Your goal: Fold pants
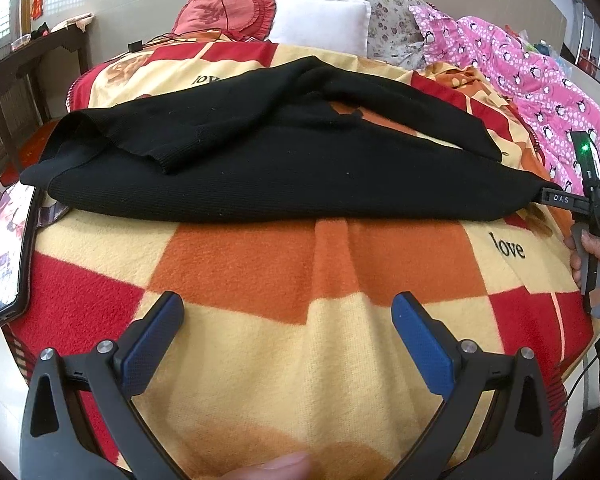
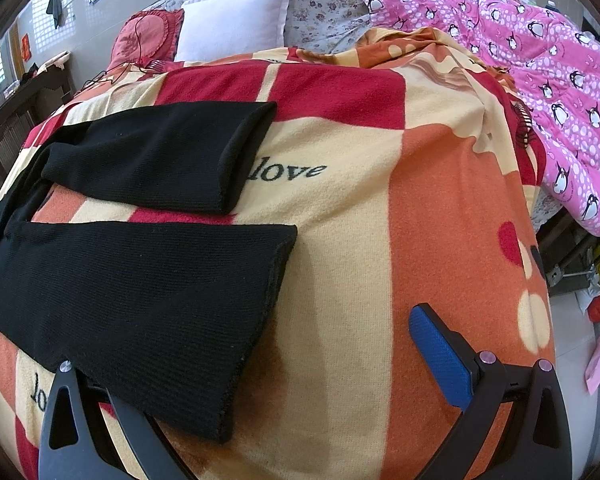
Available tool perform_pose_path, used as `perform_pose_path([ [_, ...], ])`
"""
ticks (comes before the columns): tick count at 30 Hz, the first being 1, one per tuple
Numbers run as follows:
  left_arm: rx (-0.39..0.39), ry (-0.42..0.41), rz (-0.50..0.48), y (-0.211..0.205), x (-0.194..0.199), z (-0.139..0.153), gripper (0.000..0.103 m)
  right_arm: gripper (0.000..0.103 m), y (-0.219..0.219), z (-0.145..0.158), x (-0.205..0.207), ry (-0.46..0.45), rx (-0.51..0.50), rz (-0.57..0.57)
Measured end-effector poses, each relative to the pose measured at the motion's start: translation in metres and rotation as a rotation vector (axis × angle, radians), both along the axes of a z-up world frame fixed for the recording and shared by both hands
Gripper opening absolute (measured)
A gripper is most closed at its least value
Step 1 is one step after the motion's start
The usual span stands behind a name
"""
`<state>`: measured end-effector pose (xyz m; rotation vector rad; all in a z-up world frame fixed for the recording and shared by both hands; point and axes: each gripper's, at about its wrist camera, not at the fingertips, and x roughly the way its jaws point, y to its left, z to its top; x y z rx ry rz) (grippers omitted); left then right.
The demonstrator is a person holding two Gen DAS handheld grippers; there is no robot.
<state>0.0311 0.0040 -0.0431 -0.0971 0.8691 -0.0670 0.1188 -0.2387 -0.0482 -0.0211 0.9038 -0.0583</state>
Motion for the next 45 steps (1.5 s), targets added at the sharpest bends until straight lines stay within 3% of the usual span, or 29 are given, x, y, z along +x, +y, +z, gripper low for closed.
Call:
perform_pose_path([
  [45, -0.015, -0.001, -0.004, 0.0049, -0.0009, 0.0019, 0.103, 0.102, -0.0004, -0.0002, 0.0000, 0.001, -0.001, -0.001],
])
